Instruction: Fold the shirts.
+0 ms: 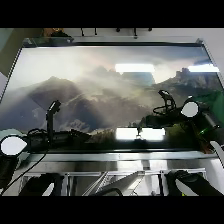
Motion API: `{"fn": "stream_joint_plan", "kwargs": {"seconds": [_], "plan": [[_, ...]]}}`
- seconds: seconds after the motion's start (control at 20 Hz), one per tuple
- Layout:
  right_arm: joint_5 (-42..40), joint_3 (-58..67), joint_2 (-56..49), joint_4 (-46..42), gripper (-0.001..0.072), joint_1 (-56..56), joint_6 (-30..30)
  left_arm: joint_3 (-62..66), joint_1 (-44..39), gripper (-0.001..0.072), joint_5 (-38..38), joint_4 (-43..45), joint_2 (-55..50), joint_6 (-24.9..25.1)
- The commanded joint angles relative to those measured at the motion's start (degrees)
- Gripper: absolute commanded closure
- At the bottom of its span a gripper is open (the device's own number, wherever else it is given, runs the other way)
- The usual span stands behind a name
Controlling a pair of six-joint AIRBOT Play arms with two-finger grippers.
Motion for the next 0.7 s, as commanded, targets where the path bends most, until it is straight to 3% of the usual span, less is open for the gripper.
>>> {"fn": "stream_joint_plan", "kwargs": {"seconds": [0.0,0.2,0.3,0.5,0.65], "plan": [[0.00,-0.02,0.04,0.02,0.0686,0.04,0.04,-0.02,-0.02,0.0688,-0.31,0.92,0.04,-0.02],[0.00,-0.02,0.04,0.02,0.0686,0.04,0.04,0.33,2.43,0.0689,-1.07,1.57,0.04,-2.32],[0.00,-0.02,0.04,0.02,0.0686,0.04,0.04,2.86,7.58,0.0688,-4.96,8.26,0.04,-5.86],[0.00,-0.02,0.04,0.02,0.0686,0.04,0.04,9.66,22.73,0.0689,-12.44,24.13,0.07,-8.04],[-0.02,-0.02,0.04,0.02,0.0686,0.04,0.04,10.29,37.24,0.0689,-9.20,31.69,0.07,-8.02]]}}
